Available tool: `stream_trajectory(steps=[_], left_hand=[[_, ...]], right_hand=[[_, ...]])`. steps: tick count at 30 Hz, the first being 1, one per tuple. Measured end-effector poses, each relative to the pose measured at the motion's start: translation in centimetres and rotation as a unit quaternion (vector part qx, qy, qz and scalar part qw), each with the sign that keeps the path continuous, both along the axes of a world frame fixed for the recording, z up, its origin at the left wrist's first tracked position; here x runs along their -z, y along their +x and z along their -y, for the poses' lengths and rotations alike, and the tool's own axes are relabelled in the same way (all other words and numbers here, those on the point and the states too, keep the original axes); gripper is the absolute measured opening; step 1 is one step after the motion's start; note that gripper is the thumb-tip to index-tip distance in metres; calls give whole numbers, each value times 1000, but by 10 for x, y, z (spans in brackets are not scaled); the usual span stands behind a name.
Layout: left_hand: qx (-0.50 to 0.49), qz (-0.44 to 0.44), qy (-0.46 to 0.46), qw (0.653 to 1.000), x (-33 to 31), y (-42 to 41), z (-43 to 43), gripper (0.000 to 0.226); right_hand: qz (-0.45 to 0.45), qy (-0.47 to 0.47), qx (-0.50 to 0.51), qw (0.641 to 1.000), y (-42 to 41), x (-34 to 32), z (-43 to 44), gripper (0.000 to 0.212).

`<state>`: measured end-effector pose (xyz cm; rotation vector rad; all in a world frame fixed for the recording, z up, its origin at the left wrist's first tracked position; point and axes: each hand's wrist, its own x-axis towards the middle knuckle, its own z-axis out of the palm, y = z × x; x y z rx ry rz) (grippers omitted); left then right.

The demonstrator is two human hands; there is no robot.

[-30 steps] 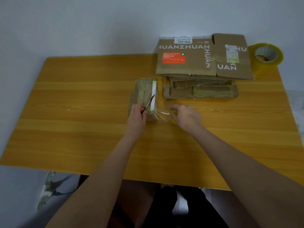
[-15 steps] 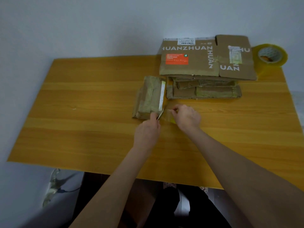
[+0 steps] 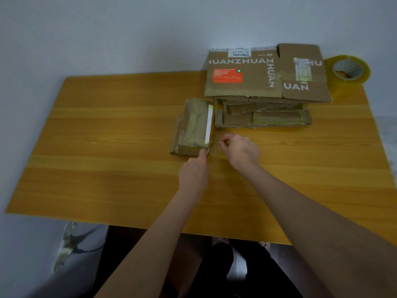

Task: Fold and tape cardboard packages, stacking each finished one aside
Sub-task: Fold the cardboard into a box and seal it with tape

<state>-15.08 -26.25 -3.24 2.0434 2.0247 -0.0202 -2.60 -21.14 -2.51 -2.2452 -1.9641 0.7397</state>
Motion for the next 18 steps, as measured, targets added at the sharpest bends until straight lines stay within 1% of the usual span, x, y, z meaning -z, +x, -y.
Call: stream_trajectory(steps=[6, 11, 15, 18], left_hand=[[-5, 5, 0, 1000, 2, 5, -8, 29], [-23, 16, -9, 1000, 7, 1, -17, 27], [-26, -11, -25, 999, 9, -6, -18, 29], [-7, -46, -45, 998, 14, -13, -13, 29]], right_hand=[[-1, 0, -20, 1000, -1, -1, 0, 25], [-8, 1, -22, 1000, 3, -2, 1, 24], [-54, 6, 8, 999, 9, 0, 1, 22], [-63, 12, 46, 997, 15, 3, -1, 22]])
